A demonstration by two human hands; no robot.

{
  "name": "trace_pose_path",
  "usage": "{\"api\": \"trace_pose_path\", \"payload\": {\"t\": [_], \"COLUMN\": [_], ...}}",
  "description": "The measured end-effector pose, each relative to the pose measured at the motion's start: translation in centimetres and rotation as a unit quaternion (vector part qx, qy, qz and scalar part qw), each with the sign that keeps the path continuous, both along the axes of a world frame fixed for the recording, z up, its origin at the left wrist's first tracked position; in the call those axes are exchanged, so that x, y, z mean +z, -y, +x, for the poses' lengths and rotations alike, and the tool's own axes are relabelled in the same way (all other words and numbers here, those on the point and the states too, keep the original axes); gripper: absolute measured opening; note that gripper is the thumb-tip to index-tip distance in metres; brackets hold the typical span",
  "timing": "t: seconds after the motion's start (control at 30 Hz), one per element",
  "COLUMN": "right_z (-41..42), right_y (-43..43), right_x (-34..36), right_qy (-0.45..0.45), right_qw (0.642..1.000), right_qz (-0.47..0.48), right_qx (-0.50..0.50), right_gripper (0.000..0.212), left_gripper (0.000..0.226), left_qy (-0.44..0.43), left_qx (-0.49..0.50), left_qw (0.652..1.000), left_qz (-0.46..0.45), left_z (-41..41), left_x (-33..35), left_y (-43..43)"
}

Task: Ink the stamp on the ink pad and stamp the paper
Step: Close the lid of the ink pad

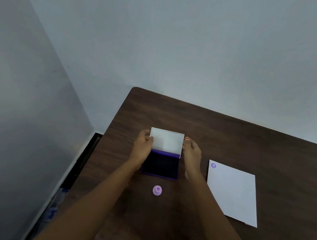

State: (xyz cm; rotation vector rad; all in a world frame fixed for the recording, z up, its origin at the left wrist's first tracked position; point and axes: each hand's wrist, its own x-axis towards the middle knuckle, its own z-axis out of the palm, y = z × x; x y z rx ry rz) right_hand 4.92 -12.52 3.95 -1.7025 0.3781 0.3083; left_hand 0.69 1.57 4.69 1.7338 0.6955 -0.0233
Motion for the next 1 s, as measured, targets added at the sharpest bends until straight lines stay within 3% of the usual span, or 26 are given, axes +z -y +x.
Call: {"api": "trace_pose_path", "payload": {"t": [0.2,0.57,0.9,1.0], "right_z": [-1.5,-7.1,-9.6,-9.9], "right_y": [1.1,1.9,2.9,3.0], "right_x": [2.6,0.9,-2.0,-2.6], "right_qy": [0.091,0.135,0.133,0.147], "right_qw": [0.994,0.97,0.925,0.896], "right_qz": [-0.05,-0.17,-0.277,-0.335], "right_qx": [0.035,0.11,0.223,0.253], "right_gripper": [0.035,0.038,0.048,0.053], "left_gripper": [0.038,0.042,0.051,0.053], "left_qy": [0.028,0.014,0.0,-0.008], "left_qx": [-0.011,-0.07,-0.14,-0.172], "left_qw": [0.998,0.992,0.978,0.965], "left_qz": [0.049,0.1,0.154,0.197], "left_z": [-1.5,-6.0,-9.0,-9.1], "left_x": [1.8,1.1,-1.6,-2.3], "left_y": [0.2,1.9,3.0,3.0]}}
